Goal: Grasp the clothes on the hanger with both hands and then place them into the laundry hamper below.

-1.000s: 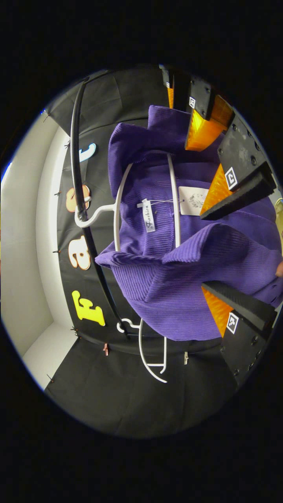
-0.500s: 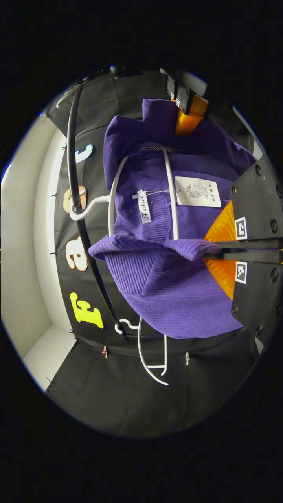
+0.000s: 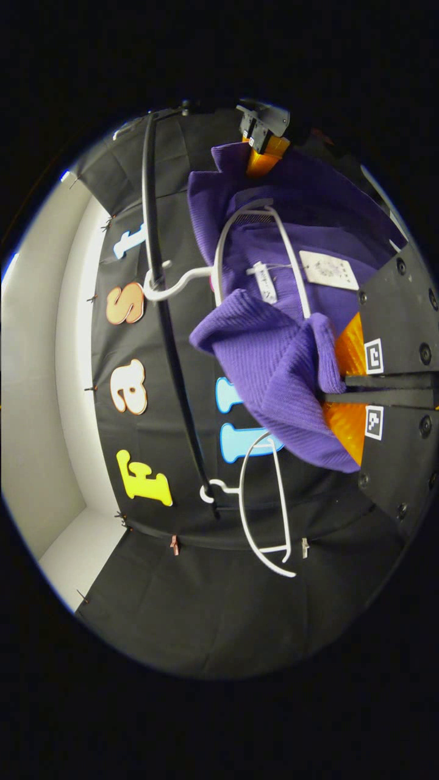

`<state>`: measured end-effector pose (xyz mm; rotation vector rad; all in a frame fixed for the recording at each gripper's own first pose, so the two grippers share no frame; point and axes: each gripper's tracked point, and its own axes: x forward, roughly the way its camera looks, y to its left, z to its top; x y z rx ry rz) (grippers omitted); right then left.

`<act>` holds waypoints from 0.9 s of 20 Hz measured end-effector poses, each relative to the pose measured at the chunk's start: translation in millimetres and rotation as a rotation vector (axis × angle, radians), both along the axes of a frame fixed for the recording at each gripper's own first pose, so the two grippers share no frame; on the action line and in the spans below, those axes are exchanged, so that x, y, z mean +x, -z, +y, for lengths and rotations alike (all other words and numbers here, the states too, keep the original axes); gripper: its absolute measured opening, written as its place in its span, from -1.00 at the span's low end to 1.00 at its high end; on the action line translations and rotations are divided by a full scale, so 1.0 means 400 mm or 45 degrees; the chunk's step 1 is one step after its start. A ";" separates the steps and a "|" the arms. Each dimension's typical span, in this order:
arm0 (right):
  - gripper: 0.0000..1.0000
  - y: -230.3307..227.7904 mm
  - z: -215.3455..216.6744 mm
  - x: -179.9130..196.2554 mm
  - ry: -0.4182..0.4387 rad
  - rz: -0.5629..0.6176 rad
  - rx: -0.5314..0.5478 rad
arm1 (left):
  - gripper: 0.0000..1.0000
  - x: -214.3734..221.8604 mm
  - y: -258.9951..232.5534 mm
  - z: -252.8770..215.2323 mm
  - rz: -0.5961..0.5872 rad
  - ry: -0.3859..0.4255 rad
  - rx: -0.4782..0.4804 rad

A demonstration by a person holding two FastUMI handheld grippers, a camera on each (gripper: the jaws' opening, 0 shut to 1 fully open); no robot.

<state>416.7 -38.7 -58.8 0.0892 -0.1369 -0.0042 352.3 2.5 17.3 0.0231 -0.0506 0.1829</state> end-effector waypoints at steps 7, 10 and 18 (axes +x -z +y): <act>-0.81 0.055 -0.002 0.092 0.034 0.114 0.081 | -0.91 0.009 -0.036 0.103 0.016 -0.031 -0.030; -0.80 0.094 -0.002 0.132 0.024 0.170 0.066 | -0.91 0.030 -0.026 0.127 0.049 -0.015 -0.023; -0.77 0.231 0.009 0.161 0.025 0.317 0.112 | -0.91 0.065 0.098 0.220 0.169 -0.054 -0.065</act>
